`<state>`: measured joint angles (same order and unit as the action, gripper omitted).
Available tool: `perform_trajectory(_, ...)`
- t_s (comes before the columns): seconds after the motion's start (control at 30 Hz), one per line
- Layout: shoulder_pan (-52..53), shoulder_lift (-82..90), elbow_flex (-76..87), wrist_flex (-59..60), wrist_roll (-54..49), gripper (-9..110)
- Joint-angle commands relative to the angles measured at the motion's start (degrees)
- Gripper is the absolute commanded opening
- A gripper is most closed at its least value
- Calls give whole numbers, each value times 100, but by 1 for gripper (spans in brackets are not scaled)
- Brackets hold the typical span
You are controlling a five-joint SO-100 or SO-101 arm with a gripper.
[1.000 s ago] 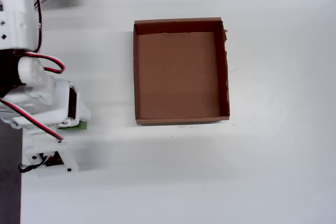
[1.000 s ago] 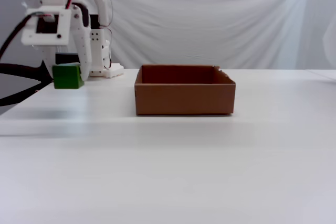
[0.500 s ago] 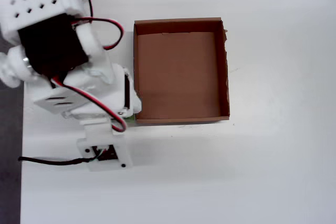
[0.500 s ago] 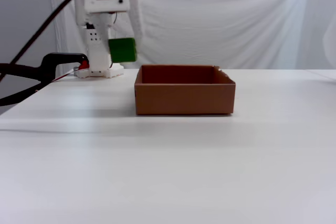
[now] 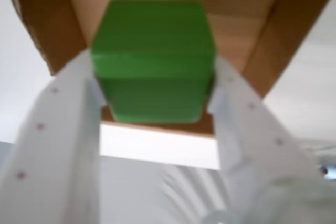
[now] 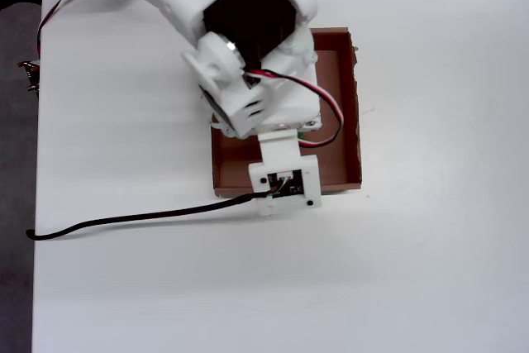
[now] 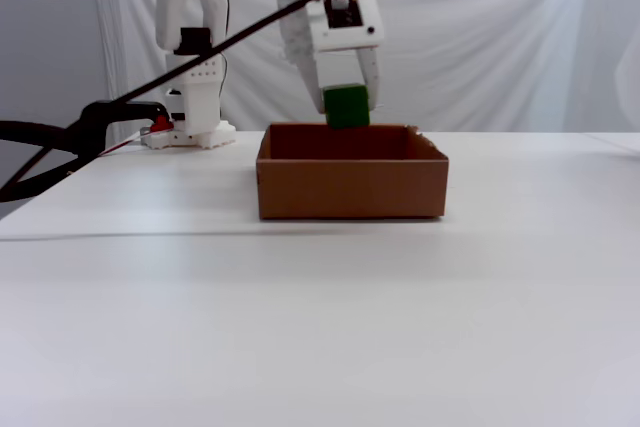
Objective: Grasp a green cube and put it in a box.
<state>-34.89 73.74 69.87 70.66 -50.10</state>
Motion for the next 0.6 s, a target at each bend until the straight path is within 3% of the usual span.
perform_trajectory(0.0,-229,185,246,-387,53,14)
perform_trajectory(0.57,-387,255,1995,-1758,62,17)
